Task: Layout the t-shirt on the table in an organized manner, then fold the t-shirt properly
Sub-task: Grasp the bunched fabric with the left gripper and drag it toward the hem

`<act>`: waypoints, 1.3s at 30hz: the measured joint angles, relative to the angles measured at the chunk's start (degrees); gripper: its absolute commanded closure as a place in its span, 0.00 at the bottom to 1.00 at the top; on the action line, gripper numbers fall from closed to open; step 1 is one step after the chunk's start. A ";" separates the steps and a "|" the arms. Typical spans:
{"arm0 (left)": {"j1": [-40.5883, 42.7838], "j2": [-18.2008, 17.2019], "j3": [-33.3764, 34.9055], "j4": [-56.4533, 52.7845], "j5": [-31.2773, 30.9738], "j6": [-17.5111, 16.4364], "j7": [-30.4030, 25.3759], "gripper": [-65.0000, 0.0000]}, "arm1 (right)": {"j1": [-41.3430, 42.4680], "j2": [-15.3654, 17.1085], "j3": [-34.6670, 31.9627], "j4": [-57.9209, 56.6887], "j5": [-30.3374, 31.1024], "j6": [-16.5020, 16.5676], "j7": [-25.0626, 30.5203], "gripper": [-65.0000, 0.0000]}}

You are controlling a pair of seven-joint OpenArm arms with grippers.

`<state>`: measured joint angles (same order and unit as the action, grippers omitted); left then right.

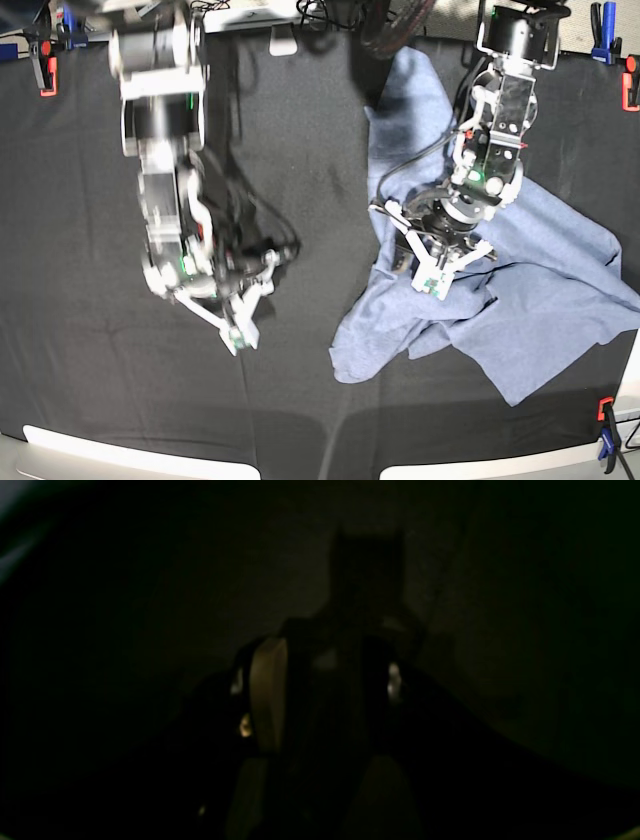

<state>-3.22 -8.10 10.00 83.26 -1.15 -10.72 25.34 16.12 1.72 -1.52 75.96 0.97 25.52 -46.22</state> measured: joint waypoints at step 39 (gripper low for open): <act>-4.26 -3.21 1.38 1.97 0.07 -11.87 -4.09 0.59 | -22.64 -0.11 8.31 33.29 3.54 0.07 -0.04 0.65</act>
<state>-7.49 -11.31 11.38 85.23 -1.08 -22.59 21.26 -6.52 1.61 6.79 109.25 4.51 25.58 -46.26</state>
